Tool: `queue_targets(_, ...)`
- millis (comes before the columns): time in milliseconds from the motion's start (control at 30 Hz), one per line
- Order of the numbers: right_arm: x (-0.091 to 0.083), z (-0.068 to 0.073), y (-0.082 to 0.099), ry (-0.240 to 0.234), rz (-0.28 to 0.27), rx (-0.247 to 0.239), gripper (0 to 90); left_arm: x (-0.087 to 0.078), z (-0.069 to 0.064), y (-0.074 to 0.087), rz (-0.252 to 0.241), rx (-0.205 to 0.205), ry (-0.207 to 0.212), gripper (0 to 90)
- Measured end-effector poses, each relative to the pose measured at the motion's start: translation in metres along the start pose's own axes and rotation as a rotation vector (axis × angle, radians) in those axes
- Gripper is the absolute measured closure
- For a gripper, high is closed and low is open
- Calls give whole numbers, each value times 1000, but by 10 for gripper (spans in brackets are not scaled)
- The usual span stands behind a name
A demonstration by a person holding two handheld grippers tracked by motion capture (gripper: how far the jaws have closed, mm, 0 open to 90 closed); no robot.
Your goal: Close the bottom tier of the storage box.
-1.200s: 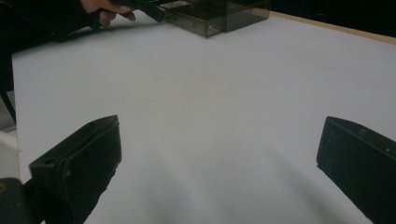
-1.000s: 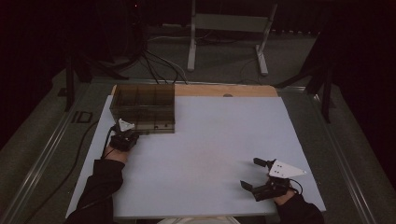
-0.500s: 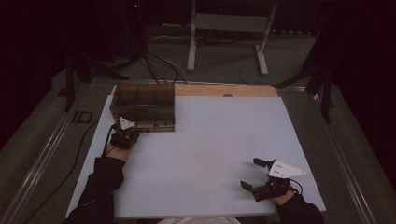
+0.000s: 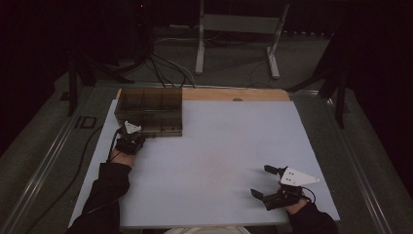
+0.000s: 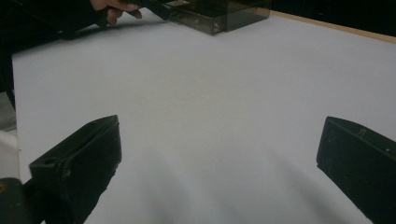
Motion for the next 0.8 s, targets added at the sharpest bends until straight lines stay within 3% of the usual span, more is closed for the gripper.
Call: queue_targets(800,1,0,0,0,4,1,0,4,3,-7,-1,-16,8,900)
Point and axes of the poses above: each handheld gripper's, and its own axes: x roughly forward along the jaws, y roughly out of its underside, z roughly to its left, the point moved 3 cm from there along x, roughly forward along the jaws, and after that the axes turned 1 degree about x, right-handed, at the moved point
